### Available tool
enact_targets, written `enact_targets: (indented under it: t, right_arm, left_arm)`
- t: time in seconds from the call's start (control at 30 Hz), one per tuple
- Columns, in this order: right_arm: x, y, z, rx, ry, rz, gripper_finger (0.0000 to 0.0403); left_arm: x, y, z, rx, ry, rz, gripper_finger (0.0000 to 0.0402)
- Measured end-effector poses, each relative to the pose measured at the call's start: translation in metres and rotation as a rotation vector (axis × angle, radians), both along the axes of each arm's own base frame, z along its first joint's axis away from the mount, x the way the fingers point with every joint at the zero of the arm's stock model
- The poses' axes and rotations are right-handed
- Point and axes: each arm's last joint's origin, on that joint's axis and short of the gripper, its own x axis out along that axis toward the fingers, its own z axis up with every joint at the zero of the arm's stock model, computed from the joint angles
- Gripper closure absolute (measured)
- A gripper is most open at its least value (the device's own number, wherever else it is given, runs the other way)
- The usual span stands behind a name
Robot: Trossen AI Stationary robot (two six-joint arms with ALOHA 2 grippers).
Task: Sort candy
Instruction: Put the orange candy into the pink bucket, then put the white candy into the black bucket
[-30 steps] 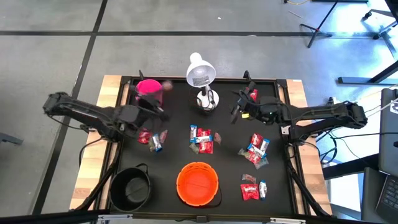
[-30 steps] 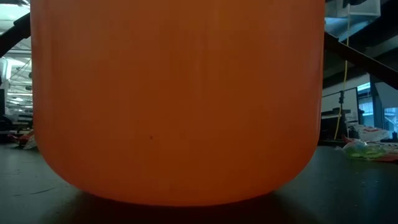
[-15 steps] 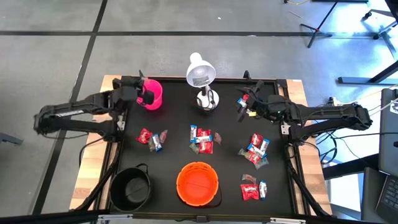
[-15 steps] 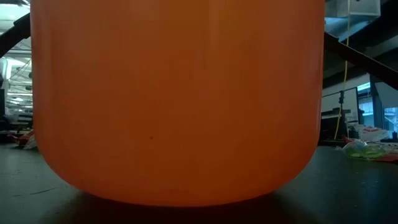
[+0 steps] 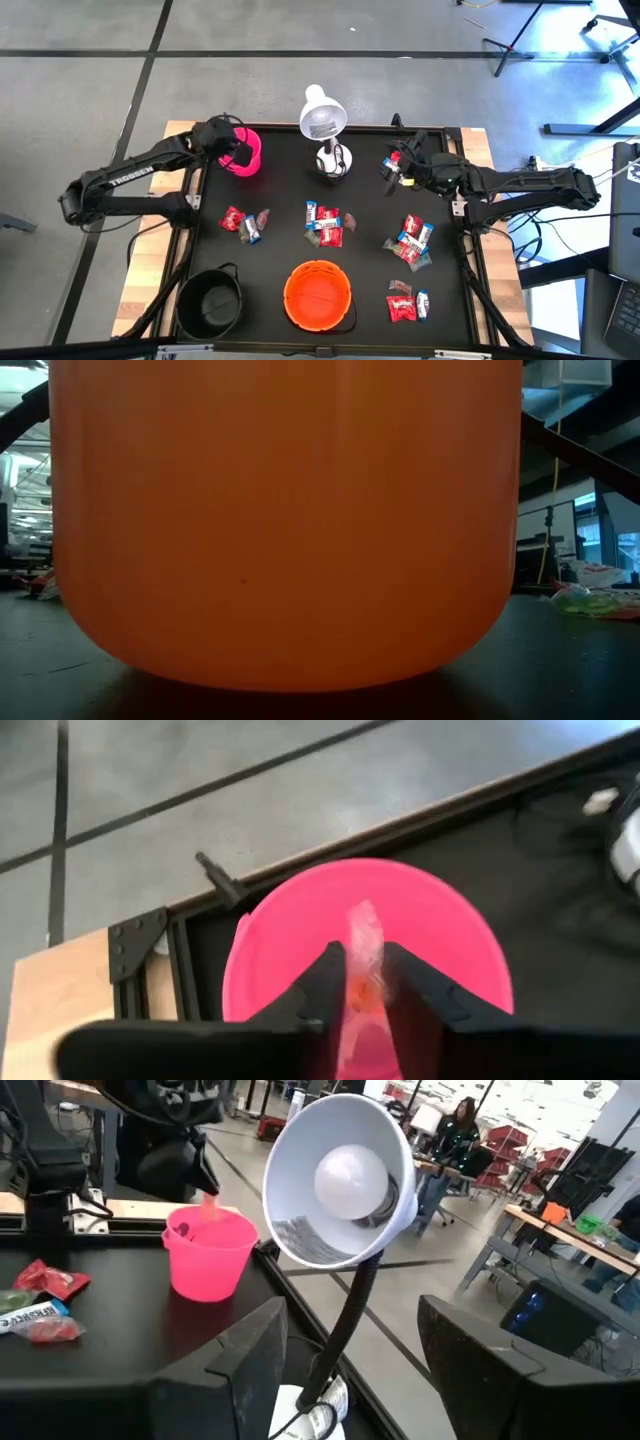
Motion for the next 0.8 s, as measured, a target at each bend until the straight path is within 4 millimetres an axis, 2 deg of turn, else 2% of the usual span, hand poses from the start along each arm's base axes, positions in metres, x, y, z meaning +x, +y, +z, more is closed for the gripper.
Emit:
enact_targets:
  t: [0.17, 0.33, 0.47, 0.6, 0.7, 0.8]
  right_arm:
    - [-0.006, -0.001, -0.001, -0.006, 0.028, -0.040, 0.0178]
    - [-0.009, -0.002, -0.005, -0.010, 0.084, -0.091, 0.0178]
    - [-0.011, -0.004, -0.011, 0.011, 0.140, -0.105, 0.0178]
    - [-0.014, -0.008, -0.018, 0.076, 0.173, -0.137, 0.0178]
    - [-0.019, -0.018, -0.024, 0.143, 0.181, -0.247, 0.0178]
    - [-0.022, -0.038, -0.035, 0.235, 0.139, -0.392, 0.0178]
  left_arm:
    - [0.002, 0.001, -0.002, -0.007, 0.037, -0.049, 0.0284]
    - [0.003, 0.001, 0.002, 0.005, -0.003, -0.095, 0.0269]
    - [0.011, -0.003, 0.019, 0.112, -0.125, -0.224, 0.0270]
    - [0.018, -0.016, 0.045, 0.264, -0.295, -0.421, 0.0270]
    - [0.020, -0.029, 0.061, 0.353, -0.403, -0.537, 0.0271]
    - [0.024, -0.040, 0.070, 0.415, -0.471, -0.620, 0.0271]
